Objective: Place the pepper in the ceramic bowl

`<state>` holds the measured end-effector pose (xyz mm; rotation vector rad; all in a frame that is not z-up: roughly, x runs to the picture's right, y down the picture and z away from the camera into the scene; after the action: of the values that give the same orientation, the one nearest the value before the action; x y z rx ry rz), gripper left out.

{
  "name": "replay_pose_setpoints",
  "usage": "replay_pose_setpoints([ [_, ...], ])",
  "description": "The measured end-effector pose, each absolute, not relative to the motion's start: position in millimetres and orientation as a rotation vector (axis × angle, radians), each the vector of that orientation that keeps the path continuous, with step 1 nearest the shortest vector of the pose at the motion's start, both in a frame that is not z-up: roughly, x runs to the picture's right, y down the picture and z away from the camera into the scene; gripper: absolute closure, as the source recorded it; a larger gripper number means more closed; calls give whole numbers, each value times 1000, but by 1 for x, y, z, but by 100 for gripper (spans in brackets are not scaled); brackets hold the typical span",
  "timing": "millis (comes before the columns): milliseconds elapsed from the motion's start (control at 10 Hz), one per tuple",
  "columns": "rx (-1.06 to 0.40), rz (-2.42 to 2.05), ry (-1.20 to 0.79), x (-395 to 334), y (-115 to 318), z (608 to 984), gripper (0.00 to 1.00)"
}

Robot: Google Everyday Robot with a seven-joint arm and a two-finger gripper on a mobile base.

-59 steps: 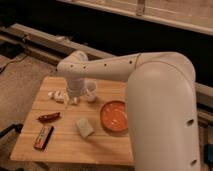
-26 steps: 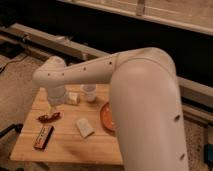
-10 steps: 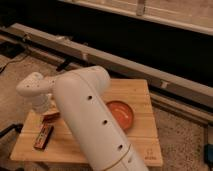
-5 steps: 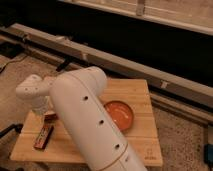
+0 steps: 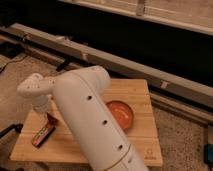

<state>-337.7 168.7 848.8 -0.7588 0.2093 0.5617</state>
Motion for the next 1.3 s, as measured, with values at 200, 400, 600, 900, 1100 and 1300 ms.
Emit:
replay_pose_setpoints([
  [200,-755,574,179,-336,157,834,100],
  [400,-745,606,143,-323,130,806,100],
  [600,-731,643,118,-299,103,776,100],
  [900,-716,725,151,-233,90,754,100],
  [1100,-721,820,204,-173,91,754,100],
  [1300,-738,922,253,-124,94,759,100],
])
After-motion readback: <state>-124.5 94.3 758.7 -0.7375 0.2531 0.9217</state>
